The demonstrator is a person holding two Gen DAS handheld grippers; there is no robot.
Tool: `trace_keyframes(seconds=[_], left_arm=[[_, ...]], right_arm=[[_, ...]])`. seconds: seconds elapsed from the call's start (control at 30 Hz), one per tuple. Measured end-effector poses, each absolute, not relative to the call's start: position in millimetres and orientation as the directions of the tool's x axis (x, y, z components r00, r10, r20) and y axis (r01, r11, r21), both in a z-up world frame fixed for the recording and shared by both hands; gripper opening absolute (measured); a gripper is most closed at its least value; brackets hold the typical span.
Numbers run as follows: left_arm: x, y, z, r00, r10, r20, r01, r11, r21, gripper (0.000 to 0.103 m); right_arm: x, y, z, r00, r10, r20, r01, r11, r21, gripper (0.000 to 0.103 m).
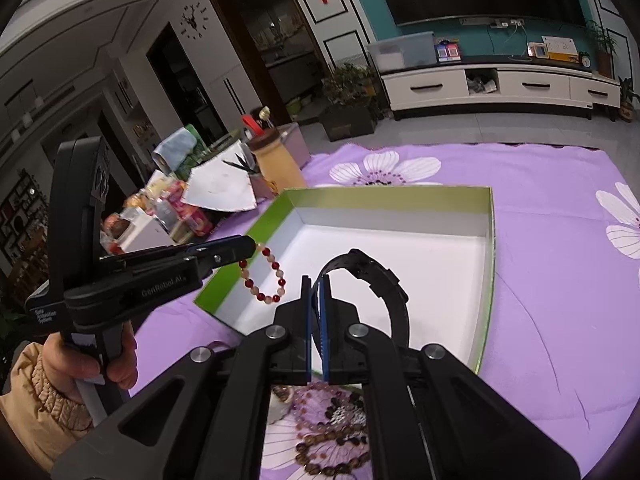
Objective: Organize jewelry
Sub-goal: 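Carry the bead bracelet and black watch over the green box with both grippers, then open both grippers to drop the bracelet and watch into the box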
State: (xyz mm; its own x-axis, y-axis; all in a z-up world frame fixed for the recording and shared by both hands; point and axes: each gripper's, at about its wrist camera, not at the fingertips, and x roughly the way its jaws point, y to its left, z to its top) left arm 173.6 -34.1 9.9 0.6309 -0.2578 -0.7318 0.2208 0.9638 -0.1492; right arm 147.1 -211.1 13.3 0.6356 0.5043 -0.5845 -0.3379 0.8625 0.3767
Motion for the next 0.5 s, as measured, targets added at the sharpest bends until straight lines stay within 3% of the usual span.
trace_keyframes(seconds=[0.1,0.17,0.23,0.3,0.43,0.5], left_arm=[[183.5,-37.8,-5.1,0.606,-0.240,-0.758,0.209,0.968,-0.139,0.008],[186.9,-39.2,-11.1,0.601,-0.223,-0.768,0.198,0.972,-0.127,0.008],[188.5,-38.4,-14.5,0.594,-0.219,-0.774,0.196,0.973,-0.125,0.017],[186.7,-36.3,-14.4,0.598,-0.215,-0.772,0.191,0.974,-0.123,0.024],[176.6,-26.6,-9.3,0.609,-0.229,-0.760,0.180,0.972,-0.149,0.053],[169.6,-21.7,-6.2,0.615,-0.229,-0.754,0.175,0.973,-0.153,0.056]], right_arm=[[155.2,-208.4,3.7,0.622,0.492,-0.608,-0.325,0.870,0.371,0.006],[158.9,-208.5,-2.2,0.613,0.490,-0.620,-0.312,0.871,0.380,0.025],[158.5,-211.7,-5.6,0.618,0.477,-0.626,-0.289,0.877,0.383,0.037],[155.5,-214.7,-6.2,0.624,0.477,-0.619,-0.280,0.876,0.392,0.037],[145.7,-225.1,-4.7,0.633,0.477,-0.609,-0.264,0.873,0.409,0.037],[139.1,-228.3,-2.9,0.638,0.473,-0.607,-0.262,0.875,0.407,0.038]])
